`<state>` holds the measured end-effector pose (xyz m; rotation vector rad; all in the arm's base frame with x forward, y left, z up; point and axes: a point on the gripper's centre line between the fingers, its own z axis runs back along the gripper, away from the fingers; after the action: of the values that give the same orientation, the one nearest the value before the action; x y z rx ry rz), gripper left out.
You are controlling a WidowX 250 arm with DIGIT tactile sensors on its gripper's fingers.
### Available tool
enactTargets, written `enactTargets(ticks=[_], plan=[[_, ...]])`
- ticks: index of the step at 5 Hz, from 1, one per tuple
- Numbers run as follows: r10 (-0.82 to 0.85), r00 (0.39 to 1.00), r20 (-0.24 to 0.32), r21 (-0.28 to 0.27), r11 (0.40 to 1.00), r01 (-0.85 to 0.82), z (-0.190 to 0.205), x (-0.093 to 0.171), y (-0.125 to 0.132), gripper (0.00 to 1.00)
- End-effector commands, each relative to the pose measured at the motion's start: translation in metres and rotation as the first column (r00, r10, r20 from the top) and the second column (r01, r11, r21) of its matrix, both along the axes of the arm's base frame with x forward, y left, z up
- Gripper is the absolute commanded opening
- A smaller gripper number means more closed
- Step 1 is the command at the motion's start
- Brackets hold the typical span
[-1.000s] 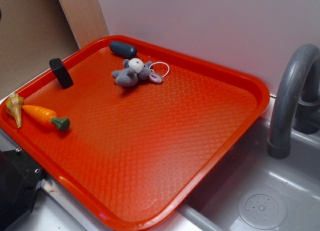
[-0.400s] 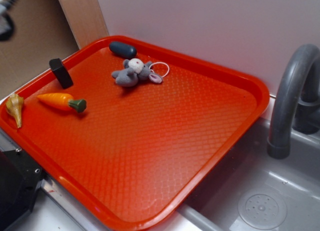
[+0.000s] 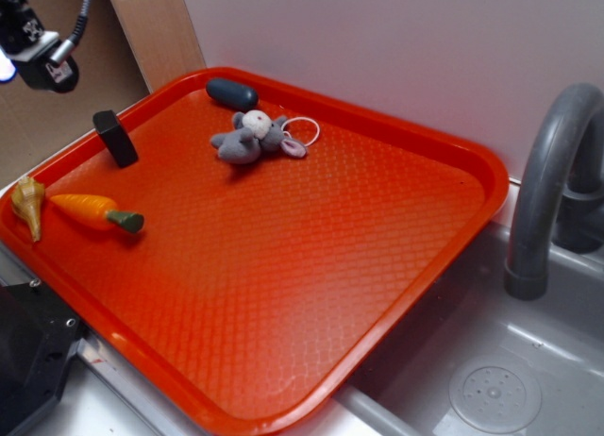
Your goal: Grab the black box.
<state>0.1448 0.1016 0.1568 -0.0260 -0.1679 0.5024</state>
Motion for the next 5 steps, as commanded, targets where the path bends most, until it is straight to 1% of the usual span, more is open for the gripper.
enactTargets(ticks=[1, 2, 3, 4, 5], plan=[[0.473, 0.880, 0.056, -0.110, 0.878, -0.465, -0.024, 0.012, 0.040, 1.00], [0.534, 0.845, 0.036, -0.065, 0.845, -0.531, -0.033, 0.030, 0.041, 1.00], [0.541, 0.840, 0.044, 0.002, 0.840, -0.542, -0.047, 0.035, 0.054, 1.00], [0.537, 0.842, 0.046, 0.041, 0.841, -0.539, -0.044, 0.003, 0.073, 1.00], [0.572, 0.820, 0.025, -0.015, 0.820, -0.572, -0.059, -0.007, 0.089, 1.00]])
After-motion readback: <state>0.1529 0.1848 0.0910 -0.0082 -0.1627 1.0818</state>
